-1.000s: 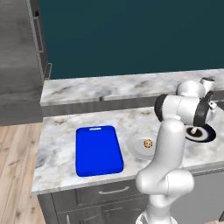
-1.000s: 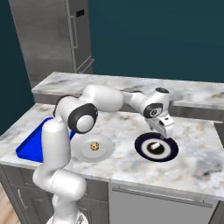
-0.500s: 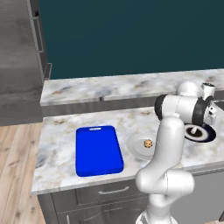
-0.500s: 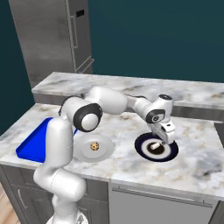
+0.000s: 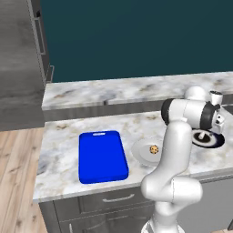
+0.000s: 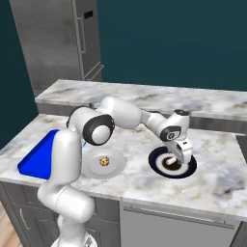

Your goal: Move the dessert items from the plates to the tray.

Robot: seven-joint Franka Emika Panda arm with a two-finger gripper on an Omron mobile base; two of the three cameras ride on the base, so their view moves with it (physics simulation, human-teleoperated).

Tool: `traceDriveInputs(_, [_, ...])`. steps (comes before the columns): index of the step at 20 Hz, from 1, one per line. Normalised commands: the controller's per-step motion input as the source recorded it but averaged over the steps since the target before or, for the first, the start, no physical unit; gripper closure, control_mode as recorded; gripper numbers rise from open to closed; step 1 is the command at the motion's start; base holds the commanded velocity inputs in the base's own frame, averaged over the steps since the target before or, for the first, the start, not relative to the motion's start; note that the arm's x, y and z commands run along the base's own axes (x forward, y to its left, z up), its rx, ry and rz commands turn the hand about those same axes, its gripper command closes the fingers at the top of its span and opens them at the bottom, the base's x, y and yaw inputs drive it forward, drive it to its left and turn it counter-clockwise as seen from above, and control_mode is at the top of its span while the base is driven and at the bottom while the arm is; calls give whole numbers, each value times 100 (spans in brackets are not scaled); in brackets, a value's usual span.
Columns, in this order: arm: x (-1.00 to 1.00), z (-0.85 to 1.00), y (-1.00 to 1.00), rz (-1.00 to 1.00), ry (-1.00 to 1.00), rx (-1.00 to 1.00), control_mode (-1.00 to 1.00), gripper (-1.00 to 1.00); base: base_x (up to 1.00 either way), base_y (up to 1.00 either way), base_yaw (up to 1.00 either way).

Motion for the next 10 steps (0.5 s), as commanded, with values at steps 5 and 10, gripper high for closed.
traceDriveInputs(5, [-6,0,3,0,0,0,-100,-100,0,0,0])
traceDriveInputs(10, [-5,-1,7,0,0,0,-100,-100,0,0,0])
